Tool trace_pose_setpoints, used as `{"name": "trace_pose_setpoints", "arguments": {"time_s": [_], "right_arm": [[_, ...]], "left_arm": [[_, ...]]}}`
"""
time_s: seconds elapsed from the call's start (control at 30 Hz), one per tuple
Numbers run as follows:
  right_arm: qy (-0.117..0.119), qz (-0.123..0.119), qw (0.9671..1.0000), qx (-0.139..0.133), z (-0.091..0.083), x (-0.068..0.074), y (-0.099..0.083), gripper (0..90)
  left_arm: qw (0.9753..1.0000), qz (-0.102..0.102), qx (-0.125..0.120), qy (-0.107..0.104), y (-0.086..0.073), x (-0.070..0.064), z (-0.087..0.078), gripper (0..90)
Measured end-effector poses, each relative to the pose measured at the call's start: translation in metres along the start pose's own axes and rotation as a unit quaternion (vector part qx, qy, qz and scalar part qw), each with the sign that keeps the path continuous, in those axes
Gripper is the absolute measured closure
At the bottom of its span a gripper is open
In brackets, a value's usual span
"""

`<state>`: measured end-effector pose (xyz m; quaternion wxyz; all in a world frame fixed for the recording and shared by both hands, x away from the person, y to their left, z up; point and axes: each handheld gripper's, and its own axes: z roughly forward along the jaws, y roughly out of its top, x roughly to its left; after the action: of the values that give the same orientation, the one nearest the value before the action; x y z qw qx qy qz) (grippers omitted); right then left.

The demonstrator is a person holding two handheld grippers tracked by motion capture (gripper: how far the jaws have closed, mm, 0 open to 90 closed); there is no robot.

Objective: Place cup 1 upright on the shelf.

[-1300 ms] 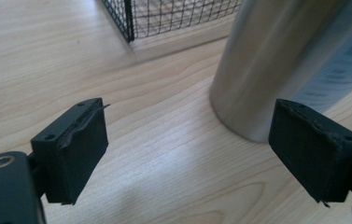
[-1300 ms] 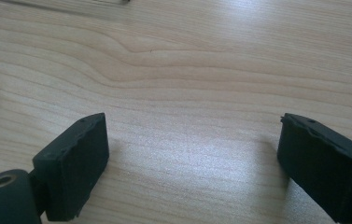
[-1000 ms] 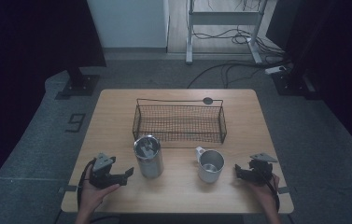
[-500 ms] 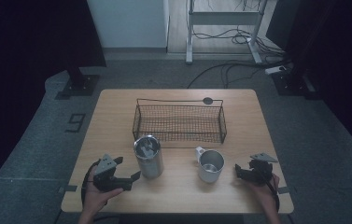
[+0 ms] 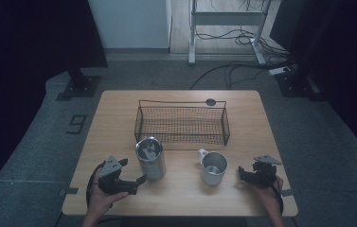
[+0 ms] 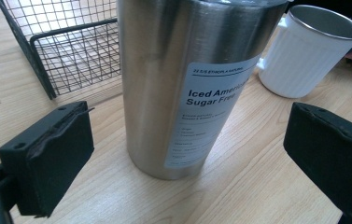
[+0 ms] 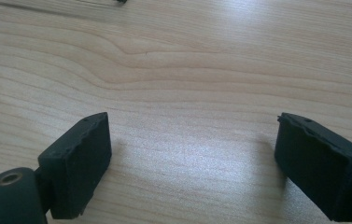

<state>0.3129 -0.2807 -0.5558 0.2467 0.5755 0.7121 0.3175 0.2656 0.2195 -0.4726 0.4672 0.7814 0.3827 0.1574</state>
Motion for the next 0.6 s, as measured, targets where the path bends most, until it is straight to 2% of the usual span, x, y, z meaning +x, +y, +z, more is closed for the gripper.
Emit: {"name": "trace_pose_setpoints", "arguments": {"time_s": [0.37, 0.6], "right_arm": [[-0.002, 0.002, 1.0000, 0.000, 0.000, 0.000, 0.000, 10.8], [-0.002, 0.002, 1.0000, 0.000, 0.000, 0.000, 0.000, 10.9]], "left_arm": [[1.0000, 0.005, 0.007, -0.001, 0.003, -0.005, 0.011, 0.0], [1.0000, 0.007, 0.003, -0.006, 0.005, -0.005, 0.012, 0.0]]}}
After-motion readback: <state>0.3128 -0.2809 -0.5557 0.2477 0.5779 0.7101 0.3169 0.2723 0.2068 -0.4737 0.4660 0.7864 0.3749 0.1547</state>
